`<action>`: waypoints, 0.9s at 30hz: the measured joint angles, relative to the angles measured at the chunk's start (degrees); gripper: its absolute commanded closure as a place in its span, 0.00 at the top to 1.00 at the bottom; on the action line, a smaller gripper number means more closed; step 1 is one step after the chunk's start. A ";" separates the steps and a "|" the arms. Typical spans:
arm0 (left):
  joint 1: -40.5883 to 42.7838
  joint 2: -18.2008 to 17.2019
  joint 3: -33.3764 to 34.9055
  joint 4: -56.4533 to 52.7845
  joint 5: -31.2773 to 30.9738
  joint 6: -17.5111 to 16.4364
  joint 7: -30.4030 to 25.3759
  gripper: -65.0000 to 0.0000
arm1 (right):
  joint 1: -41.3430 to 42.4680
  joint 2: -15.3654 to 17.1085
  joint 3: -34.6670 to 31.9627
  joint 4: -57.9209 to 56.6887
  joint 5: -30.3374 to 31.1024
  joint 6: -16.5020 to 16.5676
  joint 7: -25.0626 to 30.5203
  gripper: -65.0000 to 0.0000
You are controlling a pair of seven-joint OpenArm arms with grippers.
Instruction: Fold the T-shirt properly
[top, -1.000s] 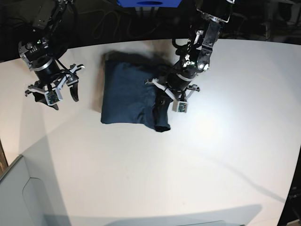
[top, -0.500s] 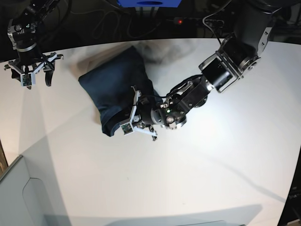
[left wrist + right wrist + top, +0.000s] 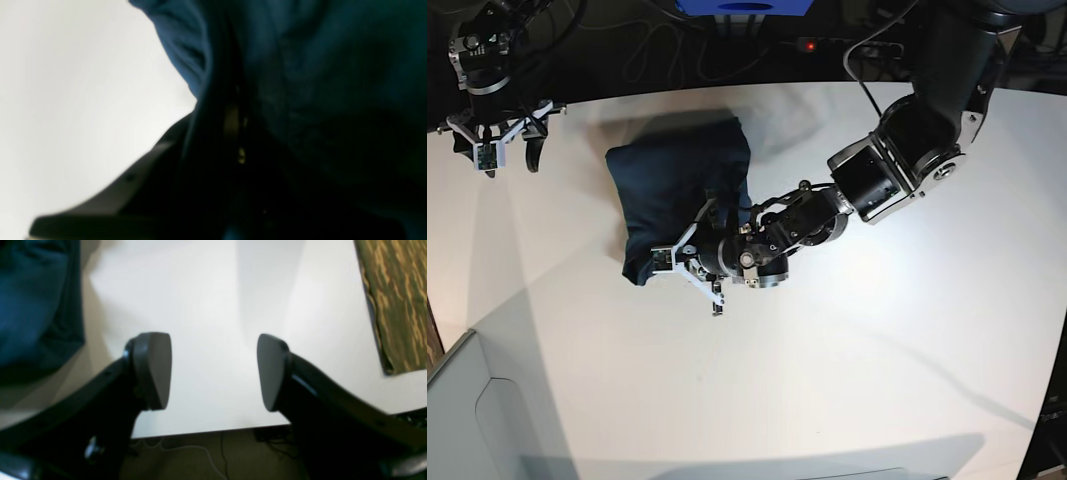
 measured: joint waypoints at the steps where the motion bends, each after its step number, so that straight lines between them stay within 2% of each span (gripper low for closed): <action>1: 0.31 0.13 -0.02 0.13 1.75 0.13 -0.68 0.09 | -0.31 -0.02 -0.15 0.00 0.00 -0.02 0.04 0.58; 5: 0.59 -0.17 0.00 3.10 4.81 1.05 0.90 0.42 | -0.72 -0.11 -0.15 0.00 0.00 -0.02 -0.22 0.58; 7: 0.63 -0.87 -0.02 5.25 4.76 0.87 1.95 0.53 | -0.55 -0.17 -0.24 0.00 0.00 0.00 -0.15 0.58; 11: 2.56 -2.38 -6.16 10.67 4.70 -0.39 2.12 0.54 | -0.50 -0.20 -0.26 0.00 0.02 0.00 -0.35 0.58; 14: 4.13 -2.51 -13.90 15.91 4.92 -0.31 2.43 0.55 | -0.28 -0.17 -0.83 0.00 -0.02 -0.02 -0.37 0.58; 19: 9.44 -2.21 -27.39 26.29 5.09 0.00 2.34 0.55 | -0.02 0.00 -5.62 0.00 0.02 -0.02 -0.15 0.57; 21: 12.63 -2.36 -32.52 30.99 5.20 -0.24 2.89 0.55 | -0.28 0.26 -8.24 0.00 -0.13 -0.04 -0.31 0.47; 26: 21.94 -5.03 -48.43 42.62 4.96 0.11 1.77 0.55 | -0.52 2.19 -16.68 0.00 -0.04 -0.02 -0.15 0.00; 27: 24.61 -6.27 -51.84 43.98 5.18 0.33 2.27 0.55 | -0.63 2.23 -18.23 0.00 -0.02 -0.02 -0.15 0.00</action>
